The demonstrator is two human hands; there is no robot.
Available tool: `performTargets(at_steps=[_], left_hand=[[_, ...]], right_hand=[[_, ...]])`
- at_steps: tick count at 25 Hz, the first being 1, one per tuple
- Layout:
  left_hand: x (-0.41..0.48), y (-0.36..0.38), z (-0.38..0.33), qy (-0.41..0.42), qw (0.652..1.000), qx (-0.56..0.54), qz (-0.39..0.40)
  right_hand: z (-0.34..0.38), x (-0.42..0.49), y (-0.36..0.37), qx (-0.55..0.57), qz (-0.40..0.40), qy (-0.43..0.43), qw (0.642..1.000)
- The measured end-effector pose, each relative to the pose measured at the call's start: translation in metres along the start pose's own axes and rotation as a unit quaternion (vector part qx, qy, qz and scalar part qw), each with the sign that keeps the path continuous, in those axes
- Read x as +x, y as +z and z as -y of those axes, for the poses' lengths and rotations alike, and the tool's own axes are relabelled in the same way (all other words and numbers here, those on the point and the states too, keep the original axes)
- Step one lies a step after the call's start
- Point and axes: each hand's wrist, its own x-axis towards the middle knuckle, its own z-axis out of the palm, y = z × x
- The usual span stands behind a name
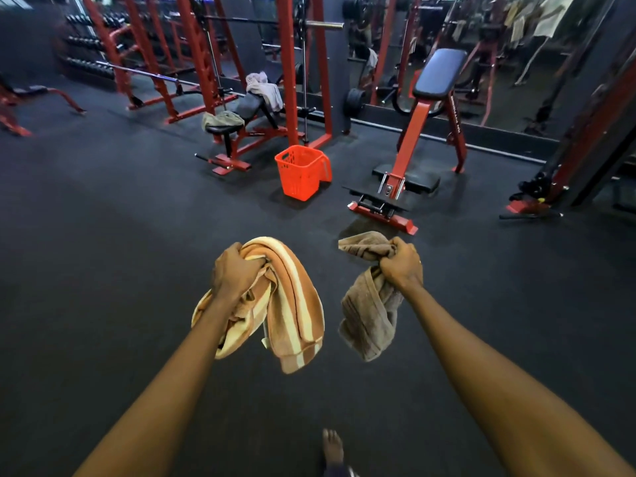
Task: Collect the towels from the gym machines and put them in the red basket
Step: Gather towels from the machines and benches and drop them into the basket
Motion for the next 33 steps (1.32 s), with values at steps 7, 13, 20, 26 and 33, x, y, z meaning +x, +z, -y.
performTargets(at_steps=[7, 13, 20, 26, 33], left_hand=[[0.225, 0.055, -0.021, -0.022, 0.999, 0.017, 0.019], [0.405, 0.077, -0.048, -0.031, 0.999, 0.011, 0.007], [0.642, 0.125, -0.042, -0.033, 0.999, -0.003, 0.01], [0.833, 0.143, -0.06, -0.037, 0.998, -0.006, 0.044], [1.026, 0.187, -0.083, -0.033, 0.998, 0.004, 0.044]], right_hand=[[0.04, 0.218, 0.099, 0.02, 0.012, 0.011, 1.0], [0.092, 0.381, 0.159, 0.013, 0.022, 0.021, 0.999], [0.146, 0.577, 0.263, -0.019, 0.011, 0.019, 1.0], [0.215, 0.741, 0.34, -0.034, 0.02, 0.033, 0.999], [0.262, 0.924, 0.418, -0.03, 0.009, 0.042, 0.999]])
